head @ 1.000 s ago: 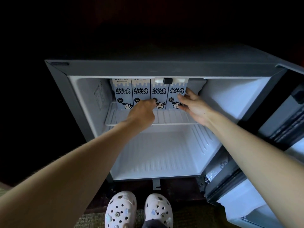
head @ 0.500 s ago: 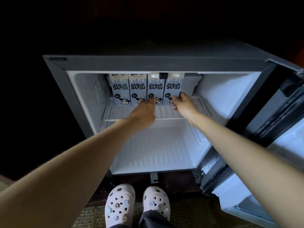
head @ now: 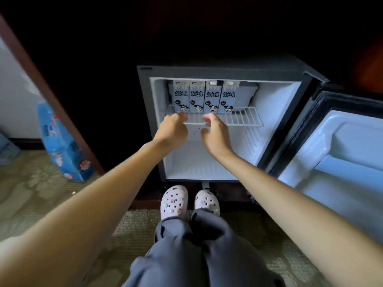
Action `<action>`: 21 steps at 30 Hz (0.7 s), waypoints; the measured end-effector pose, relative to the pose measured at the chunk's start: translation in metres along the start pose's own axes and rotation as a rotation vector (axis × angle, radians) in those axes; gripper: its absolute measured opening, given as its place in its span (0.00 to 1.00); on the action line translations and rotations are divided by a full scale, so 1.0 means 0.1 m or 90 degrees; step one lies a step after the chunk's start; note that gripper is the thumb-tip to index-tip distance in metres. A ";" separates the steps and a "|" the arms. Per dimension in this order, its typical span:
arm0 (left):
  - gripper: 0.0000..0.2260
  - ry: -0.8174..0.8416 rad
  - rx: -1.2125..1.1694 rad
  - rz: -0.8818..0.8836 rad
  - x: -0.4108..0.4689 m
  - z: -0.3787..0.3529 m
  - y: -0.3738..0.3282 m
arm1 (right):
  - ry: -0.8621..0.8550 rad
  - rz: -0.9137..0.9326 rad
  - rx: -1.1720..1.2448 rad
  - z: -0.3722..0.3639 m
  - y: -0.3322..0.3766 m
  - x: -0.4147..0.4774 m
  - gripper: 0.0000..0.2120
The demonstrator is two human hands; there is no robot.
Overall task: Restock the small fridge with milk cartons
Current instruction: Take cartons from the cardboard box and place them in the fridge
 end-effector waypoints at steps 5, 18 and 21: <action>0.16 -0.106 -0.008 0.046 -0.81 0.70 0.48 | 0.104 0.051 0.098 -0.33 0.81 -0.74 0.15; 0.15 -0.237 -0.006 0.389 -2.75 1.62 2.57 | 0.401 0.102 0.027 -2.04 1.92 -2.33 0.11; 0.15 -0.239 -0.007 0.456 -3.06 1.64 3.07 | 0.540 0.136 -0.060 -2.53 1.85 -2.68 0.13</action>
Point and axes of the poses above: each hand's wrist, its own x-axis towards the middle knuckle, its own z-axis out of the back of the hand, y = z × x, the point moved 8 cm from there along x, towards the middle knuckle, and after that the axes turned 8 degrees about -x, right-handed, at the moved point
